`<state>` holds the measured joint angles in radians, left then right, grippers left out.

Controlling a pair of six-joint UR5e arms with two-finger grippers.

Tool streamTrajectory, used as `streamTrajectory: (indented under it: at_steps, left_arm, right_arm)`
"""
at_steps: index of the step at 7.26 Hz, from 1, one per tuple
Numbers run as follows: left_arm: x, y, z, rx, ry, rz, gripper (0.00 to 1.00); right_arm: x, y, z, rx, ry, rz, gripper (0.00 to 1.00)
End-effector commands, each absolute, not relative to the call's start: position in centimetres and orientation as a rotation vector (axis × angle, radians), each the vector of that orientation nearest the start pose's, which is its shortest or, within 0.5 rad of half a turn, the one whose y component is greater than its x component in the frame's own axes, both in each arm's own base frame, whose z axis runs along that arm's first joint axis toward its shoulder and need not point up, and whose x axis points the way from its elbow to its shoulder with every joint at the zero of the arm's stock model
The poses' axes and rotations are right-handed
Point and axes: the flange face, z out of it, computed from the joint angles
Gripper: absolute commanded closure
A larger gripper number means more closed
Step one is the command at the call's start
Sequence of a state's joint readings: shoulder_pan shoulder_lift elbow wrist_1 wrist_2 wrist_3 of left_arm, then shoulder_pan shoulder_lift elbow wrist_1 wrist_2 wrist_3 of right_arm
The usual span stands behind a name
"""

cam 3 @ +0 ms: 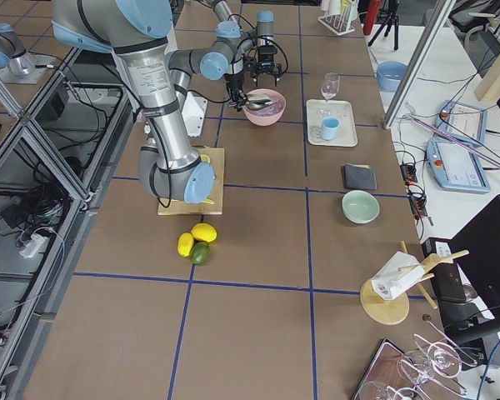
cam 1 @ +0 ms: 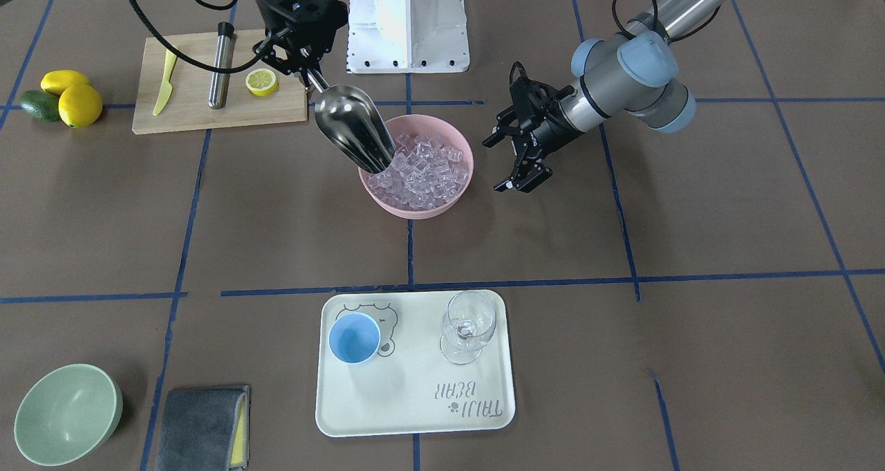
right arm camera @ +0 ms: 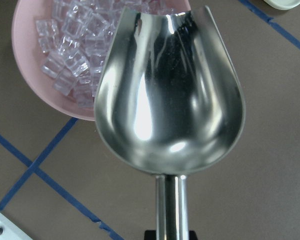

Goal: Put ice in cup with scoop
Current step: 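Lower the scoop into the ice cubes with the right gripper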

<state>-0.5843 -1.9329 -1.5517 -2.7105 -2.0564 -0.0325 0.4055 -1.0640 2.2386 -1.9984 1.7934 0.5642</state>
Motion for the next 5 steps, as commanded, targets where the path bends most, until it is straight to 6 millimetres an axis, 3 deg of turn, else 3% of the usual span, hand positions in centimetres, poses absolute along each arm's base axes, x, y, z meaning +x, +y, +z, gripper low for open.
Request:
streamTrajectory:
  at_steps: [1, 3, 5]
  left_arm:
    - [46.7, -41.3, 33.3, 1.149, 1.120, 1.112, 0.00]
    - [46.8, -41.5, 33.5, 1.154, 1.106, 1.101, 0.00]
    - [46.9, -41.6, 33.3, 1.161, 1.100, 1.094, 0.00]
  right_arm:
    - [-41.6, -29.9, 15.1, 0.302, -0.600, -0.847, 1.00]
    - [-45.0, -32.2, 13.3, 0.157, -0.507, -0.959, 1.00]
    - [-45.8, -32.9, 14.4, 0.069, -0.439, -1.027, 1.00]
